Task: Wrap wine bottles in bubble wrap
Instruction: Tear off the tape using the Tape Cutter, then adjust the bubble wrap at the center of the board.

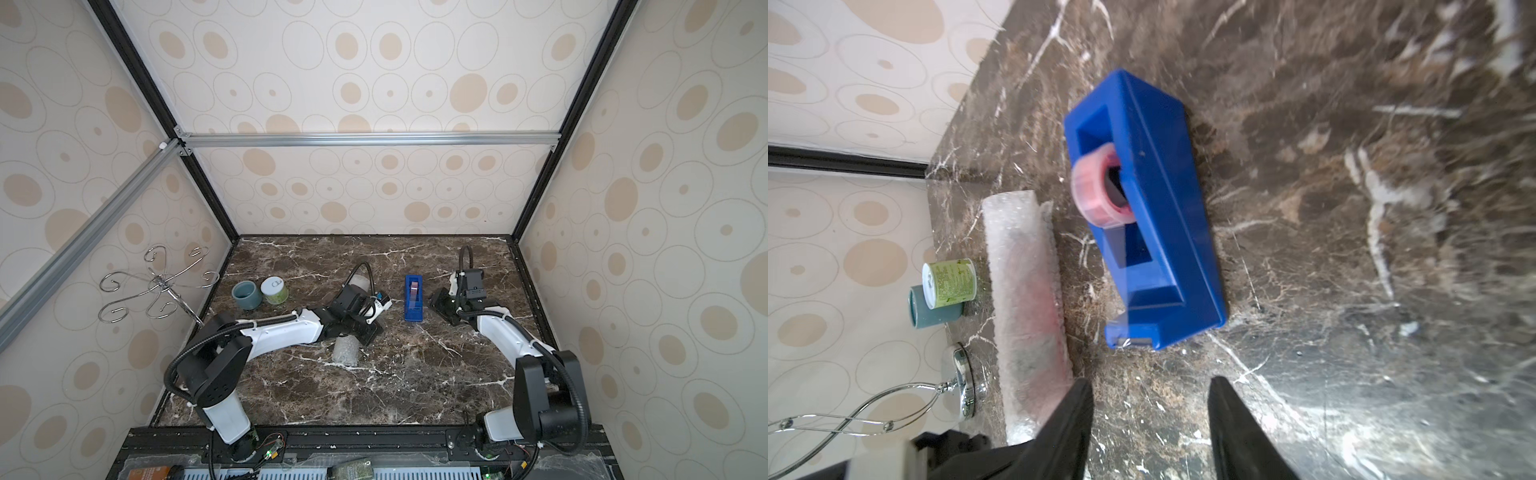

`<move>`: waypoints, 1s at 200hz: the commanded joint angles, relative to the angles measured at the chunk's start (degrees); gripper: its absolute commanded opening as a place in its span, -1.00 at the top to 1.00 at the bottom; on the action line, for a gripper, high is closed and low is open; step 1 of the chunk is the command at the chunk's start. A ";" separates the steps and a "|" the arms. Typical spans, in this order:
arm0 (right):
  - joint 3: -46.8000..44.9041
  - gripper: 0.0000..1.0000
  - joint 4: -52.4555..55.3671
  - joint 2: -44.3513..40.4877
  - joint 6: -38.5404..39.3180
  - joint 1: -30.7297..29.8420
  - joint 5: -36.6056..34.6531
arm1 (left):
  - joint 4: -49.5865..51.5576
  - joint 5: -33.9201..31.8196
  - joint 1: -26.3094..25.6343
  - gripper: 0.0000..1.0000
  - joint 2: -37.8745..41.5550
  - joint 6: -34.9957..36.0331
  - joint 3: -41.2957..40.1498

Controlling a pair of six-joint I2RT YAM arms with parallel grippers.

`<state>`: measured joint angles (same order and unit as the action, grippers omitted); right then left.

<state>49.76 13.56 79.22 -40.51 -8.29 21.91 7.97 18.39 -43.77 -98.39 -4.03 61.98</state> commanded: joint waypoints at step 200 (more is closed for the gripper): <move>12.61 -0.40 -1.55 15.88 -8.48 -29.33 -5.45 | 10.37 -12.86 0.69 1.00 48.53 22.60 -16.44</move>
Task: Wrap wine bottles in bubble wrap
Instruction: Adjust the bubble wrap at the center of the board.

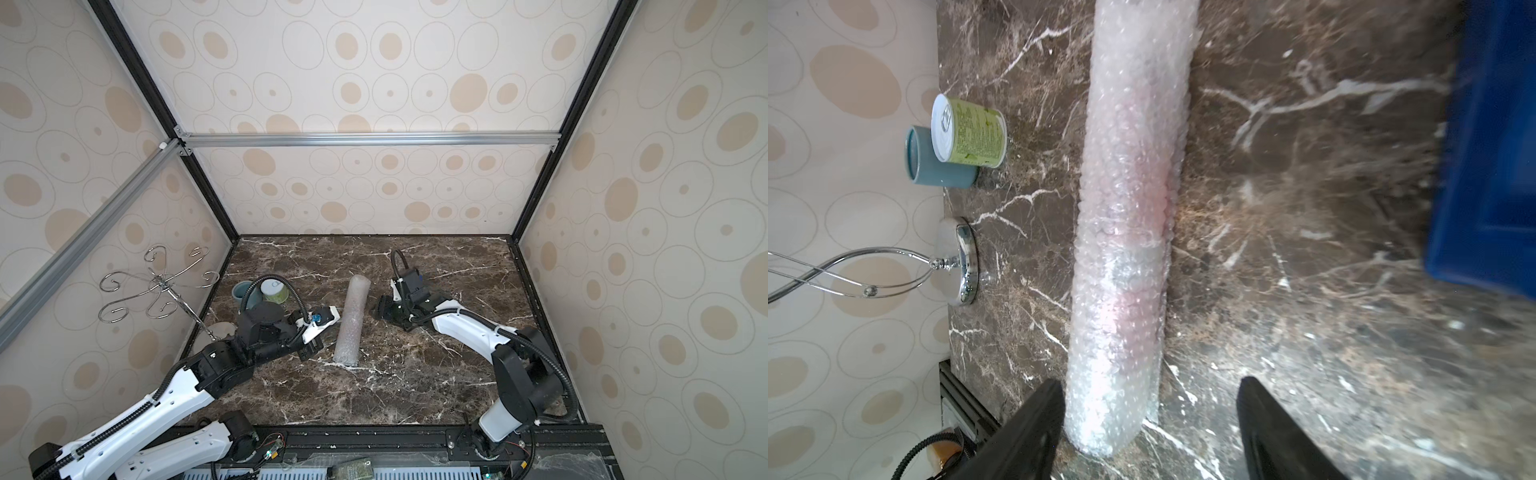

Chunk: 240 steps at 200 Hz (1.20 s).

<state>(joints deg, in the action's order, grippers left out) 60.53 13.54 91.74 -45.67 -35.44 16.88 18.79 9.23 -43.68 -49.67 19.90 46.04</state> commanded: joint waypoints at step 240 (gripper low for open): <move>3.11 -0.69 -15.00 23.44 -19.68 -4.55 6.39 | 1.79 -6.19 1.87 1.00 -2.07 -11.89 -1.83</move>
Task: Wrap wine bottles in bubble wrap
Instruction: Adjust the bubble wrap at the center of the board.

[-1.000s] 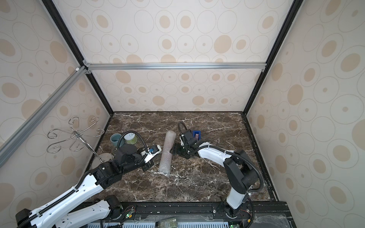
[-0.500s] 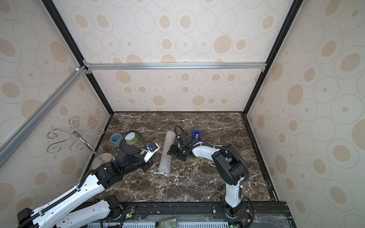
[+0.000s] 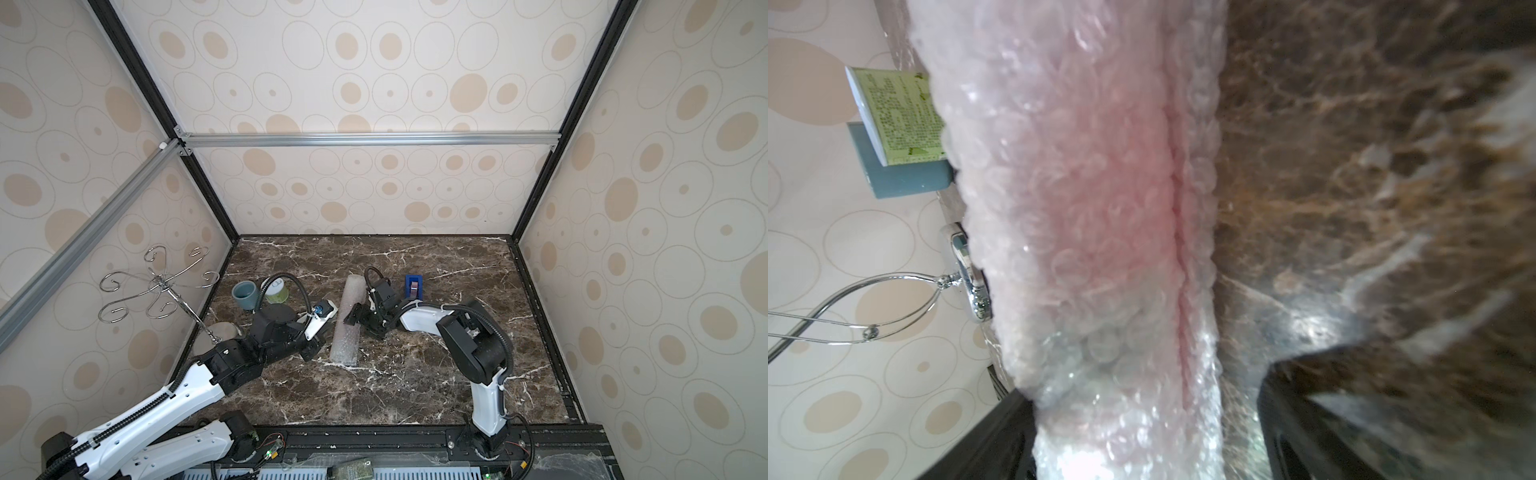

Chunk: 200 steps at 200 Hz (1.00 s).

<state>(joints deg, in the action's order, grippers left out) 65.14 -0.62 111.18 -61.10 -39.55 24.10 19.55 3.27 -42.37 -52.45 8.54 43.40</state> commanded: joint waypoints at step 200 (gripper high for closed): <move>11.09 0.16 35.79 -2.18 26.73 0.52 -19.96 | 0.87 -1.01 0.75 1.00 3.52 -4.00 -0.42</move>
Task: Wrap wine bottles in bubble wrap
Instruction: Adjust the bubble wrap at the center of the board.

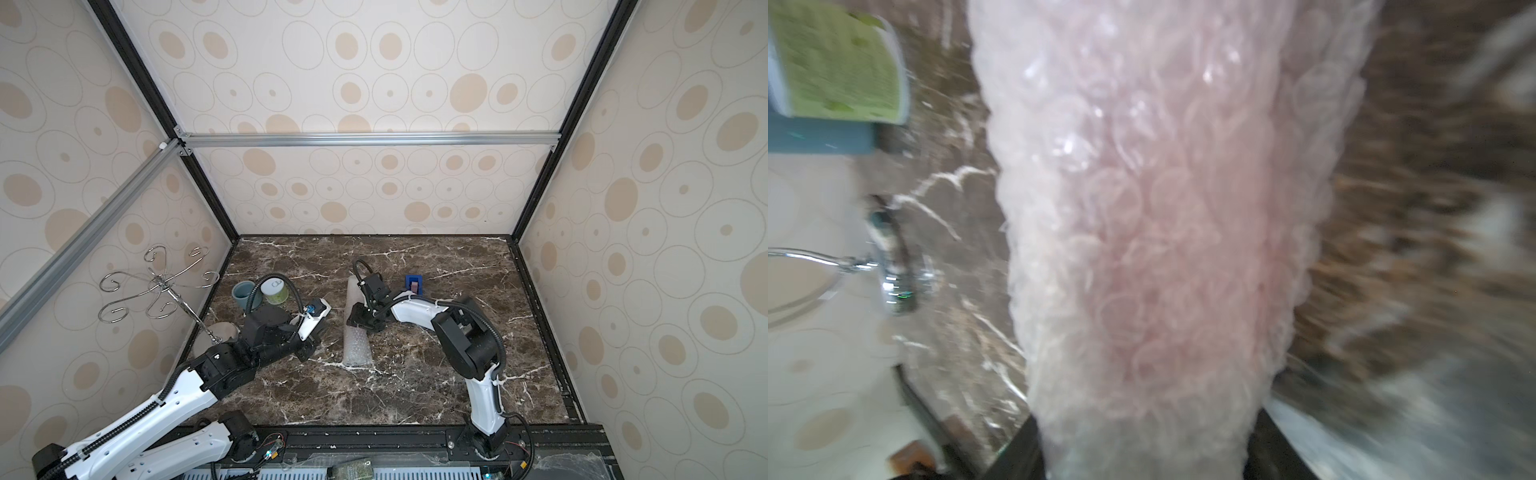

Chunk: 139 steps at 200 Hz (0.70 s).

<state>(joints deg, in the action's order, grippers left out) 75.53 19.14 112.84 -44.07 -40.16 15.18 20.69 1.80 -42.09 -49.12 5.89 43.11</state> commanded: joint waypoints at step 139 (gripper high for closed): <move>-1.43 0.06 32.15 -7.77 18.37 -5.53 -37.10 | -2.76 3.68 0.56 1.00 -3.55 -3.42 -0.97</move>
<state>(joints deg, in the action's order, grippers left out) 73.58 50.63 103.37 -25.15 -44.25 -18.15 18.79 4.82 -42.09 -52.25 3.49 42.44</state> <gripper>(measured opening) 0.539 0.047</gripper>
